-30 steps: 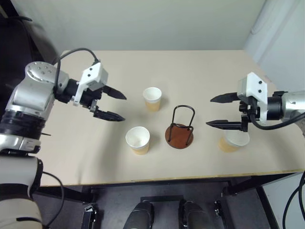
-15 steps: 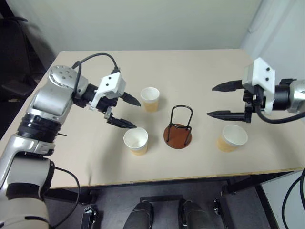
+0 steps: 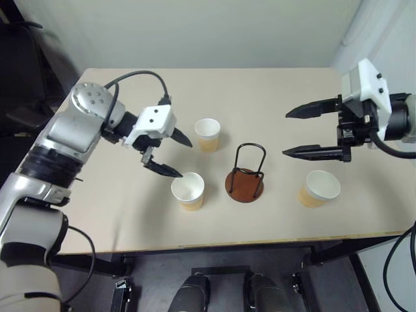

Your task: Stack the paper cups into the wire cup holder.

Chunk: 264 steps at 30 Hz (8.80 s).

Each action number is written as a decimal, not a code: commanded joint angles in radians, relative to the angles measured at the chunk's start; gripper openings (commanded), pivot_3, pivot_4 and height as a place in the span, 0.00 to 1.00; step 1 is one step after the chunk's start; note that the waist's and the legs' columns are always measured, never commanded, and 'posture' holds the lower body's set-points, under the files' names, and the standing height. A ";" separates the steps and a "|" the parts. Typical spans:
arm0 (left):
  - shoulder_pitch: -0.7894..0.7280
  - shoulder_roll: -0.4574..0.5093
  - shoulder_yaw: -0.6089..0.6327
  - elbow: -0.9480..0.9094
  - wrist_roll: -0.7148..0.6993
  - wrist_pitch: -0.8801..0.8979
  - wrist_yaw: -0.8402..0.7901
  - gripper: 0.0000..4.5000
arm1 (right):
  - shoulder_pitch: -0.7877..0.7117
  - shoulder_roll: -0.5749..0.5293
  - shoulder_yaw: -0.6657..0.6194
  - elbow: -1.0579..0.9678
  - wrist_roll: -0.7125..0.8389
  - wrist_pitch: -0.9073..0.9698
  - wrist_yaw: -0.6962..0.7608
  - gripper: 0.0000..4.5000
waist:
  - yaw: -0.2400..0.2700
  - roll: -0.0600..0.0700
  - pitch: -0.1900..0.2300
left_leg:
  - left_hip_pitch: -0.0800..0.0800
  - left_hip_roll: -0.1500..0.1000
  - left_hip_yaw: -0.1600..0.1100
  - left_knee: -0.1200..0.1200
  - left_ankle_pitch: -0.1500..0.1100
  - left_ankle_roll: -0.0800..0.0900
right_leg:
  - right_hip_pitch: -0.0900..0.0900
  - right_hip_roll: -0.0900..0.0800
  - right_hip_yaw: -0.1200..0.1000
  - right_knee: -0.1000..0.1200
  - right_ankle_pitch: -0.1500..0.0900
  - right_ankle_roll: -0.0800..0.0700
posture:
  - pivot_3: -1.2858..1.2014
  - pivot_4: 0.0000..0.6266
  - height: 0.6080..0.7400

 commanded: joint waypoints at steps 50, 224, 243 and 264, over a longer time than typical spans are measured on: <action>-0.136 0.020 -0.361 0.027 0.007 -0.210 -0.035 0.00 | -0.020 -0.085 -0.012 0.031 0.008 -0.003 0.065 0.89 | 0.001 0.000 0.000 | -0.004 0.000 0.000 0.004 0.000 0.001 | -0.003 0.000 -0.001 0.002 0.002 0.003 | 0.52 0.24 1.00; 0.011 0.085 0.049 -0.204 -0.296 0.257 -0.035 1.00 | 0.484 -0.183 0.124 0.121 -0.456 -0.469 0.077 0.20 | 0.002 0.007 0.000 | -0.004 -0.006 0.006 0.018 -0.006 0.013 | 0.007 -0.008 0.001 -0.002 0.001 0.017 | 0.52 0.24 1.00; -0.081 0.086 0.081 0.071 -0.235 0.053 -0.035 1.00 | 0.147 -0.179 -0.001 0.046 -0.218 -0.142 0.126 0.01 | -0.003 0.007 0.000 | -0.006 -0.006 0.006 0.016 -0.006 0.010 | 0.003 -0.007 0.002 -0.001 0.001 0.016 | 0.52 0.24 1.00; -0.109 0.063 0.057 0.114 -0.227 0.041 -0.035 1.00 | -0.119 -0.020 0.144 -0.058 -0.105 0.069 0.066 0.01 | -0.001 0.007 0.000 | -0.006 -0.006 0.004 0.003 -0.001 0.000 | -0.003 -0.007 0.000 -0.001 -0.005 0.009 | 0.52 0.24 1.00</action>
